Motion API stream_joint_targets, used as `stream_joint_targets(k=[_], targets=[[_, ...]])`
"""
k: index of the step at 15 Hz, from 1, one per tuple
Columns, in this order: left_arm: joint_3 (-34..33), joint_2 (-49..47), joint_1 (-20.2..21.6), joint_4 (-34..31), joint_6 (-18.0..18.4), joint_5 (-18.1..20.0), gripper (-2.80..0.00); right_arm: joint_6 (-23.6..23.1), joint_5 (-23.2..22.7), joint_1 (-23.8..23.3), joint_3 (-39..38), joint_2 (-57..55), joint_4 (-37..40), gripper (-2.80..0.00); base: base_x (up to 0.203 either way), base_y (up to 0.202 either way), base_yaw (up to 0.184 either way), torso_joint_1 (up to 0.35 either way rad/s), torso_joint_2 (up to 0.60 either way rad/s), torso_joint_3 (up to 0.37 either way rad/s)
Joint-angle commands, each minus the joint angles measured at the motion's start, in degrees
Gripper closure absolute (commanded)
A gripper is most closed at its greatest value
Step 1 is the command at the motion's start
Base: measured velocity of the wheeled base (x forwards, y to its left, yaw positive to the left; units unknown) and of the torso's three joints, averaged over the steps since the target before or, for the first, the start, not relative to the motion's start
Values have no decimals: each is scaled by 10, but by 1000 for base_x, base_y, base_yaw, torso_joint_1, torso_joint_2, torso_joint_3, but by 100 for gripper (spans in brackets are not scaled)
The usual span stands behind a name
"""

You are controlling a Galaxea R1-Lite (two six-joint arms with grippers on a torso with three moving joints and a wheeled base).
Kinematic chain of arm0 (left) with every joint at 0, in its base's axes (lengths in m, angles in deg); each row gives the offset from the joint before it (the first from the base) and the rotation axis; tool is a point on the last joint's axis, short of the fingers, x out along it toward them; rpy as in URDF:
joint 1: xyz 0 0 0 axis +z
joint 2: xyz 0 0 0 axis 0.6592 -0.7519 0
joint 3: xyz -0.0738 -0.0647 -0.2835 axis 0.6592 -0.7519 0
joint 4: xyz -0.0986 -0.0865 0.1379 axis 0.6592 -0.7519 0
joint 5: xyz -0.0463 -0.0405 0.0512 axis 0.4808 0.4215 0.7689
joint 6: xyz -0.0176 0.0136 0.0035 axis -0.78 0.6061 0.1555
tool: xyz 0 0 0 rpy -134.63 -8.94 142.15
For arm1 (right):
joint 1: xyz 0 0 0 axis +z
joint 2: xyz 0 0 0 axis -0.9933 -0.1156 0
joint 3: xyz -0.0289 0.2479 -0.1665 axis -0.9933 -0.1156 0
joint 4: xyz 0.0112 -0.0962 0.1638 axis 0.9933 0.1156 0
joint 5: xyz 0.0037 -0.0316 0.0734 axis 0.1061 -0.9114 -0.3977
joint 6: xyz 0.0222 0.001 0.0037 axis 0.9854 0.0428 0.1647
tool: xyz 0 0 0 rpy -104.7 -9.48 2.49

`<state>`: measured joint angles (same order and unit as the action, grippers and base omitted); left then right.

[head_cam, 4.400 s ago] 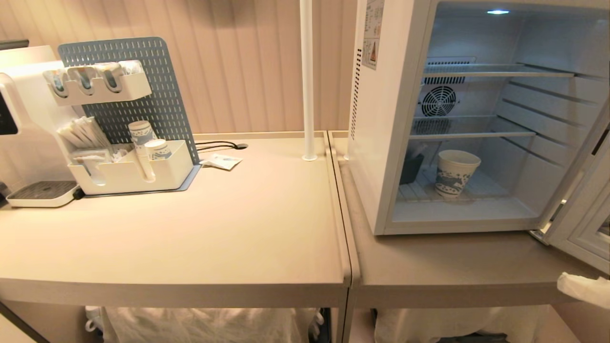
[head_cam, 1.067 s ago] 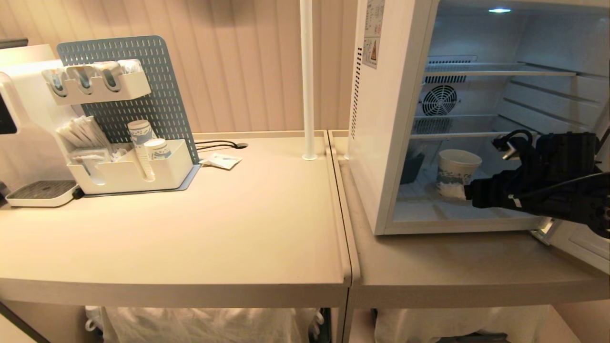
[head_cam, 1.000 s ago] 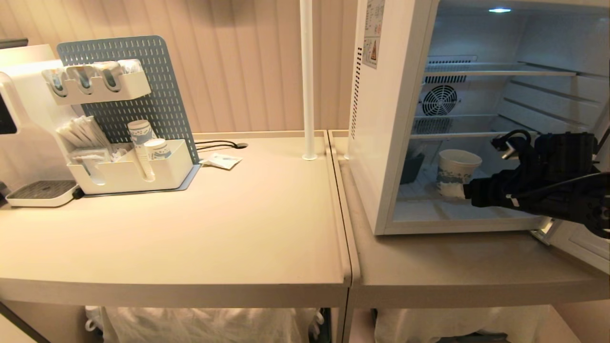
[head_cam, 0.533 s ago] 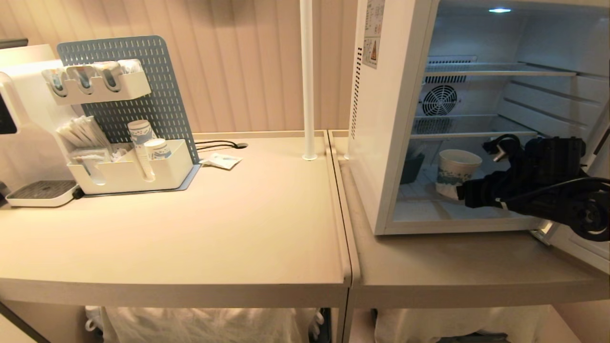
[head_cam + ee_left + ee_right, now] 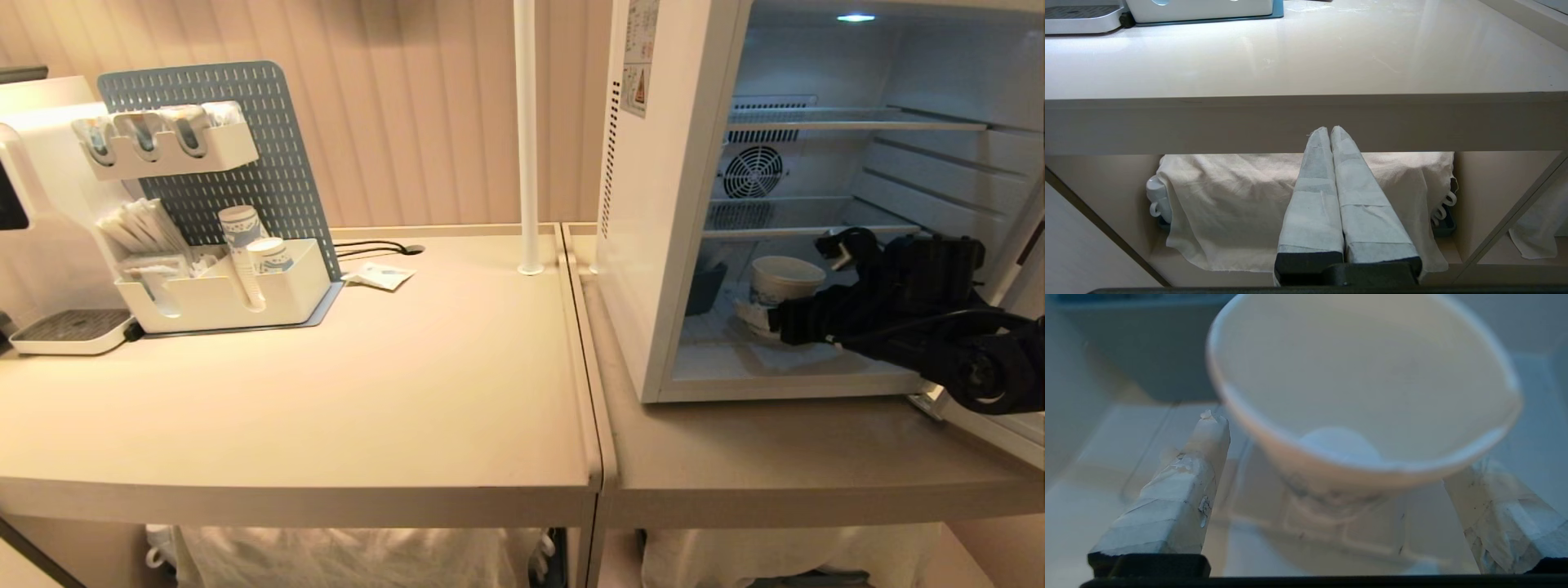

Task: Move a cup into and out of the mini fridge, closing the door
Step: Take the paper cup out of the freezer

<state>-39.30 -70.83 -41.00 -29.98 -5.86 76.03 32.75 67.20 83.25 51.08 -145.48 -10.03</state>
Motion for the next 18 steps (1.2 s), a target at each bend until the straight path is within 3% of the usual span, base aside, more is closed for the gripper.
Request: stream_joint_targets(k=[1, 13, 14, 15, 18], targets=[[0, -1, 0, 0, 0, 0, 0, -1, -1, 0, 7, -14, -12, -280, 0, 0, 0, 0, 0, 0], [0, -1, 0, 0, 0, 0, 0, 1, -2, -8, 25, -29, -27, -280, 0, 0, 0, 0, 0, 0], [0, -1, 0, 0, 0, 0, 0, 3, -2, -8, 25, -30, -29, -218, 0, 0, 0, 0, 0, 0], [0, -1, 0, 0, 0, 0, 0, 2, -1, -8, 24, -32, -29, 0, 0, 0, 0, 0, 0, 0], [0, -1, 0, 0, 0, 0, 0, -2, 3, -8, 24, -34, -22, 0, 0, 0, 0, 0, 0, 0]])
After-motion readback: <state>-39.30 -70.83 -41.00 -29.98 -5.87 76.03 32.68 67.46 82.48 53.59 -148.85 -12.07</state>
